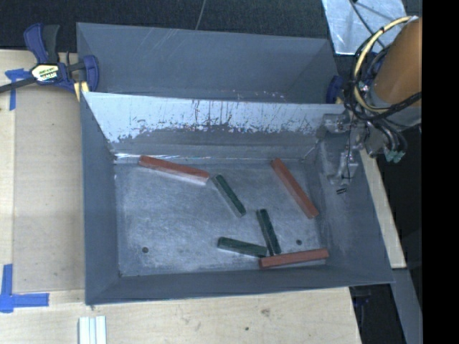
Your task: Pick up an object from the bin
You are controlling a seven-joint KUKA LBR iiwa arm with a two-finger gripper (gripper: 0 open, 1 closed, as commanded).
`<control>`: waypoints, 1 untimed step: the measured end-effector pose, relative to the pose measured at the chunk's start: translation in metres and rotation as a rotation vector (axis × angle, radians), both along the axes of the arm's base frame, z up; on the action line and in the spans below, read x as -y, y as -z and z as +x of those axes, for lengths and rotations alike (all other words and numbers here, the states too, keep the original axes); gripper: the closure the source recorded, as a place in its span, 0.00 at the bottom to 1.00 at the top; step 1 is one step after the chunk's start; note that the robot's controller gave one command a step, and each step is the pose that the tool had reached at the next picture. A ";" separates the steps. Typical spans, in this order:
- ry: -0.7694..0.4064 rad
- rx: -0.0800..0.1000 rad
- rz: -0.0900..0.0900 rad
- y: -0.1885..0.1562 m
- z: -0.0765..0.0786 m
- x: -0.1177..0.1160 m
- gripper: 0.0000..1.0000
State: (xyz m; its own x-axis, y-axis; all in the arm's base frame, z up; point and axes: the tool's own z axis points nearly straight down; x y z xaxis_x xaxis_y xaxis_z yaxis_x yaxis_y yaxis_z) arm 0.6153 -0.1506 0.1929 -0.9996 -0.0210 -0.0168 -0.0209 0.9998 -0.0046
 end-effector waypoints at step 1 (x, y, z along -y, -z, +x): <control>-0.072 -0.011 0.002 0.080 -0.036 -0.004 0.00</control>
Offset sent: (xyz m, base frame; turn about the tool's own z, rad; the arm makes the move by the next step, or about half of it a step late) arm -0.0428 0.0164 -0.1229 0.0595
